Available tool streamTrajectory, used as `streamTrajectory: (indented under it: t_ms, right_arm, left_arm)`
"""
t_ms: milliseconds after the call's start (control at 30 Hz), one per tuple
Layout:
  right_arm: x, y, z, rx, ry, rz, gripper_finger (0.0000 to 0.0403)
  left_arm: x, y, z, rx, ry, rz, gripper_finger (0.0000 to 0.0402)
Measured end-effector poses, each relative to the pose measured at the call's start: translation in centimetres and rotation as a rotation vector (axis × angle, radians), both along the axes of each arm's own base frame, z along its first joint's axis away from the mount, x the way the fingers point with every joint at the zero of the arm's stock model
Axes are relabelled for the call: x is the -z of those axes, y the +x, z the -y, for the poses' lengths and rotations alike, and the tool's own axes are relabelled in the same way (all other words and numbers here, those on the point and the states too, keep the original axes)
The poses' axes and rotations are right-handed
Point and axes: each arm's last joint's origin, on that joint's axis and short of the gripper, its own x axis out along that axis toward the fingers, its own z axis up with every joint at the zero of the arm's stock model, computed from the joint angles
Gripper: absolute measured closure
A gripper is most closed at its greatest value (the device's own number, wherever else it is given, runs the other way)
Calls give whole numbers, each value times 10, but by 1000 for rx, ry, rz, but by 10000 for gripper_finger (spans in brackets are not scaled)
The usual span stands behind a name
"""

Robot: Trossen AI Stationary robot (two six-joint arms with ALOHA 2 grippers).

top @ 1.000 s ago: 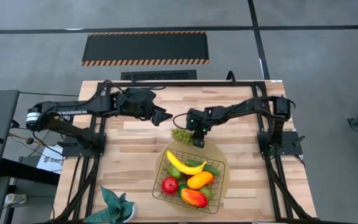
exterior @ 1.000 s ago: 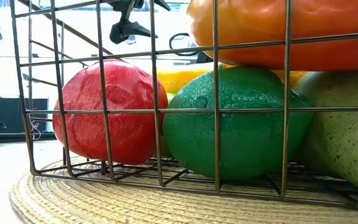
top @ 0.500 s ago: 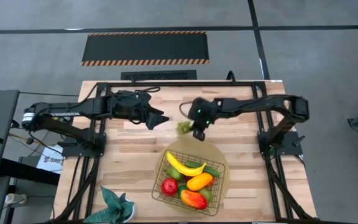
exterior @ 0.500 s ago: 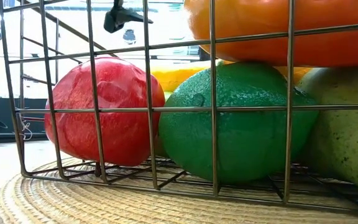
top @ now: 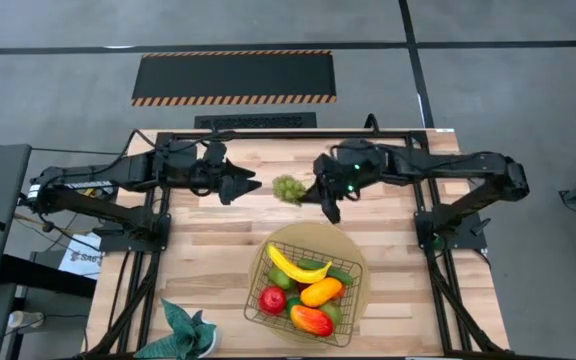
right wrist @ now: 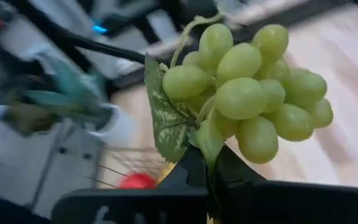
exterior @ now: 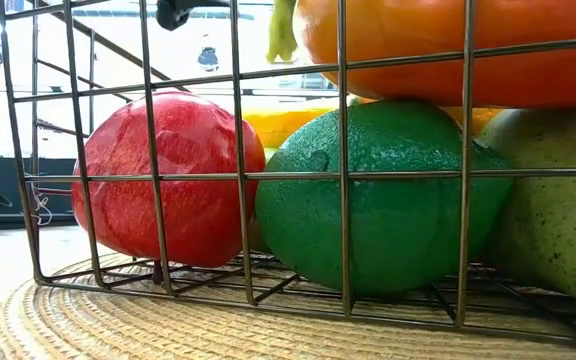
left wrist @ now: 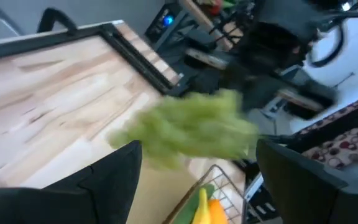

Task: Build produce basket
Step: Put the grapes into the wire basket

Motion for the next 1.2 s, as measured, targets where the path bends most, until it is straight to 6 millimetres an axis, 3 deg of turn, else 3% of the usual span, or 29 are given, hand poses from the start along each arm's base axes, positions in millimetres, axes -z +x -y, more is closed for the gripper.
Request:
streamTrajectory:
  t_ms: [233,400,700,900,1200]
  right_arm:
    - [-48,-3,-59,-147,16,125,402]
    - [-47,-10,-99,-170,0,99,402]
    - [-9,-22,-146,-104,-39,-56,401]
    - [38,0,-163,-109,-43,-171,398]
    - [94,44,-179,-325,-1,-237,392]
  left_arm:
    - [-8,-11,3,30,-3,37,100]
    - [-10,-18,9,55,4,39,100]
    - [-12,-22,17,89,6,46,100]
    - [-11,-22,18,93,5,31,100]
    - [-7,-23,18,85,6,-6,100]
